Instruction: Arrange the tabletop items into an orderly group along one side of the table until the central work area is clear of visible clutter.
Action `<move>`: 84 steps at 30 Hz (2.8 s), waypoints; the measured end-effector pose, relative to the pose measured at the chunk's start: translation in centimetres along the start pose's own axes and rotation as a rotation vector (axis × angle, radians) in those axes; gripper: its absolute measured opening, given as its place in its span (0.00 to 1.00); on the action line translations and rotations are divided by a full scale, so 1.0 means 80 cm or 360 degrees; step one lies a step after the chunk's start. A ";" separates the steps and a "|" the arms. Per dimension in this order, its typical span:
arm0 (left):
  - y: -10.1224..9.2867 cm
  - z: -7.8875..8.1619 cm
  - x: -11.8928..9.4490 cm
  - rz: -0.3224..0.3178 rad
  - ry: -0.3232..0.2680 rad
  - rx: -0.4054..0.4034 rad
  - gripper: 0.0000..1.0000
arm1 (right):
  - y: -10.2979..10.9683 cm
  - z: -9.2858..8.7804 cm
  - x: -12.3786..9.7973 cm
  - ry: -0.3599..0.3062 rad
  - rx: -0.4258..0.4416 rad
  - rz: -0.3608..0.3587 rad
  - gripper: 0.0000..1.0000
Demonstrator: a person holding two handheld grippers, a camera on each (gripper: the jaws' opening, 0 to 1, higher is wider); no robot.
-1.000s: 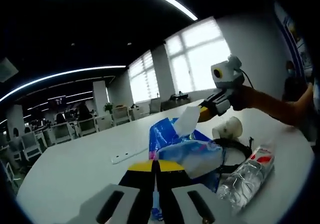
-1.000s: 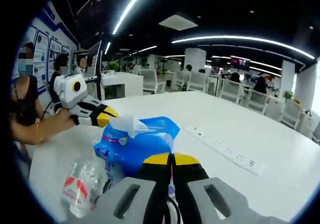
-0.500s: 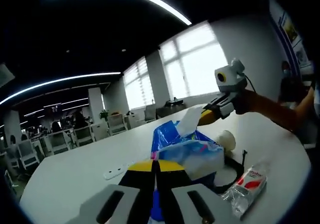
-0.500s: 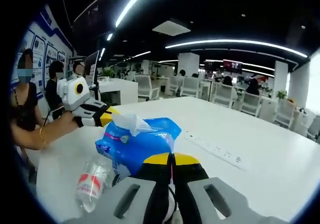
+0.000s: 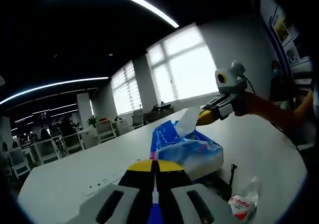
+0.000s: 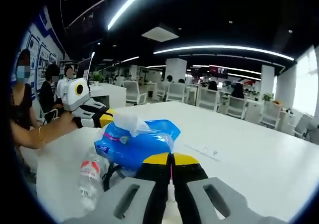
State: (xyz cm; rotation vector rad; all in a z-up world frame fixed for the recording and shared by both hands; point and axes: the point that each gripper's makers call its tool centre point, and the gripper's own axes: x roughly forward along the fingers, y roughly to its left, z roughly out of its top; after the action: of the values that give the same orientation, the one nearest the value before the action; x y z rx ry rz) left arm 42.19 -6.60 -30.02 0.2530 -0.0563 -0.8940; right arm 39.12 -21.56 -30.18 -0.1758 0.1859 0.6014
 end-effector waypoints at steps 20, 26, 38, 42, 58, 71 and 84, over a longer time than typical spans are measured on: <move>-0.102 0.024 0.094 -0.0278 0.0025 0.0062 0.00 | -0.082 -0.036 -0.101 -0.0042 0.0092 -0.0220 0.00; -0.130 0.030 0.119 -0.0339 0.0047 0.0091 0.00 | -0.100 -0.049 -0.132 -0.0049 0.0120 -0.0276 0.00; -0.190 0.027 0.161 -0.0447 0.0119 0.0119 0.00 | -0.128 -0.083 -0.180 -0.0036 0.0177 -0.0357 0.00; -0.202 0.025 0.169 -0.0475 0.0143 0.0129 0.00 | -0.136 -0.092 -0.191 -0.0039 0.0209 -0.0374 0.00; -0.222 0.011 0.202 -0.0507 0.0183 0.0117 0.00 | -0.154 -0.130 -0.203 -0.0090 0.0371 -0.0409 0.00; -0.211 -0.007 0.220 -0.0525 0.0198 0.0147 0.00 | -0.157 -0.146 -0.192 -0.0116 0.0379 -0.0400 0.00; -0.210 -0.016 0.227 -0.0532 0.0257 0.0199 0.00 | -0.159 -0.158 -0.185 -0.0062 0.0305 -0.0441 0.00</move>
State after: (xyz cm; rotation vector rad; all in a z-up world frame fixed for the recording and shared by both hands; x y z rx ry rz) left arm 40.95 -30.53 -36.35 0.4597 0.0828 -1.2008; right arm 32.92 -42.63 -37.71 -0.0036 0.1765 0.3089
